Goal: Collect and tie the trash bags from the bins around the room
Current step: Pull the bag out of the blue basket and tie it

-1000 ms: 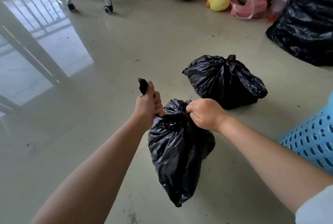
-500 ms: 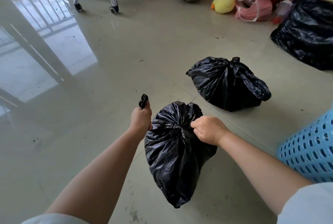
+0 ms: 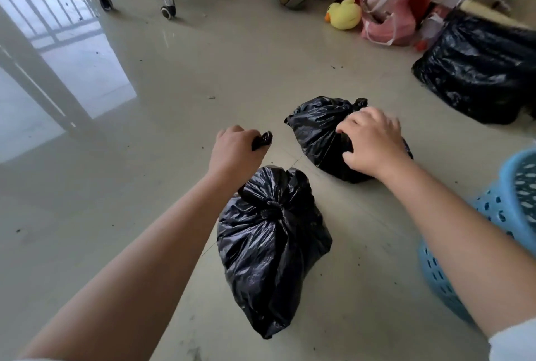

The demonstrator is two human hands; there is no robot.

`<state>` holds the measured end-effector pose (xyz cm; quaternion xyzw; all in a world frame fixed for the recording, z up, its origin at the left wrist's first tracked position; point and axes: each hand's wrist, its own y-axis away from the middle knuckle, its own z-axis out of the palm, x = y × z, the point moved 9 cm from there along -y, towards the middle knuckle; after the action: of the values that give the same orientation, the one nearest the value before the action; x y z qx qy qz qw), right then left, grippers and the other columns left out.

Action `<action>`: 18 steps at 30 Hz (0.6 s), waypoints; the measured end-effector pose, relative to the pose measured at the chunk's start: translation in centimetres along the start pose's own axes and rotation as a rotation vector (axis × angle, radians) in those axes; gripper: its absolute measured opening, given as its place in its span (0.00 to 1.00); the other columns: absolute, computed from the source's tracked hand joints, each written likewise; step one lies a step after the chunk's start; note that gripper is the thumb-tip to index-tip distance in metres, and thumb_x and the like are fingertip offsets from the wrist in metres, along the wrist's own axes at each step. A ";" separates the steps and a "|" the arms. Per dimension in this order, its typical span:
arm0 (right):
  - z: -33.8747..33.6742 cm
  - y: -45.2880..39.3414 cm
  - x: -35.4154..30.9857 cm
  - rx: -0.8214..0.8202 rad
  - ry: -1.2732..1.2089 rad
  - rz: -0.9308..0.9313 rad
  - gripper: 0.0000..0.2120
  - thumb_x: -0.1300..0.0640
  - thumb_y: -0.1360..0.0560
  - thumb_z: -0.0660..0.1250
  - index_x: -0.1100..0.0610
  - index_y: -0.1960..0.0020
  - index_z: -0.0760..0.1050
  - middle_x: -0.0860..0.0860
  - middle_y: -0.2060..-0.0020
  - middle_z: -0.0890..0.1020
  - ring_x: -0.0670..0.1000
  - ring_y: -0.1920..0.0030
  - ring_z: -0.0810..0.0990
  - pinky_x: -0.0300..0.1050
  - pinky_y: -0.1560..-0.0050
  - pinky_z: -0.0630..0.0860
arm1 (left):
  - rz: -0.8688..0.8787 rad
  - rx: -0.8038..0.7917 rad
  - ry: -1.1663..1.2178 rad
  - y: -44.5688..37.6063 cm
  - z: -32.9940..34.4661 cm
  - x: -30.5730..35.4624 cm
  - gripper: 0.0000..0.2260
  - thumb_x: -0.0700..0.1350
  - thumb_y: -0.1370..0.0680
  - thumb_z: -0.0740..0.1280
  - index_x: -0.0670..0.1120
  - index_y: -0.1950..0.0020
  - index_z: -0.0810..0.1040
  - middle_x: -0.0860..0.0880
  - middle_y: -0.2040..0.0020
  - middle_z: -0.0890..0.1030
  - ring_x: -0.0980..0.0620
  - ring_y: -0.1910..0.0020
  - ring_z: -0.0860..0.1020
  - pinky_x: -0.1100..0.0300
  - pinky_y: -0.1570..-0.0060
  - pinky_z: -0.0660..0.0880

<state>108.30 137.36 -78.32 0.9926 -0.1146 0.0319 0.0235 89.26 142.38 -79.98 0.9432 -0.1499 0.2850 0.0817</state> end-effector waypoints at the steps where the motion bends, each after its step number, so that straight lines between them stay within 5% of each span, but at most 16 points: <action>1: -0.1 0.1 1.7 -0.039 0.075 0.120 0.25 0.63 0.30 0.64 0.54 0.34 0.67 0.54 0.33 0.68 0.57 0.30 0.59 0.54 0.31 0.57 | 0.007 0.003 -0.063 -0.2 -0.4 0.6 0.14 0.48 0.20 0.59 0.40 0.47 0.78 0.41 0.51 0.76 0.43 0.50 0.73 0.59 0.55 0.66; 7: -0.8 1.3 8.4 -0.172 0.132 0.449 0.15 0.66 0.27 0.59 0.59 0.42 0.73 0.58 0.51 0.76 0.59 0.44 0.75 0.48 0.47 0.70 | 0.013 -0.102 -0.114 -1.1 -1.7 4.1 0.03 0.43 0.25 0.64 0.44 0.57 0.75 0.45 0.61 0.75 0.45 0.60 0.73 0.62 0.71 0.66; 11: -3.3 -0.2 8.8 -0.049 -0.176 0.354 0.10 0.64 0.26 0.59 0.65 0.49 0.77 0.61 0.59 0.77 0.57 0.58 0.71 0.43 0.60 0.65 | 0.095 -0.084 -0.020 -1.7 -2.7 7.8 0.08 0.44 0.24 0.65 0.40 0.55 0.80 0.44 0.61 0.76 0.45 0.61 0.73 0.61 0.70 0.66; 18: -9.2 -2.0 6.1 -0.017 -0.712 0.176 0.10 0.64 0.25 0.61 0.67 0.48 0.77 0.56 0.57 0.75 0.51 0.54 0.71 0.41 0.62 0.65 | 0.171 -0.123 -0.173 -3.1 -4.9 13.3 0.10 0.42 0.23 0.64 0.38 0.48 0.79 0.43 0.56 0.77 0.44 0.57 0.75 0.59 0.60 0.69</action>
<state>114.16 138.47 -68.83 0.9277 -0.2008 -0.3145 -0.0123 98.32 143.33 -68.69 0.9412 -0.2534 0.1987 0.1018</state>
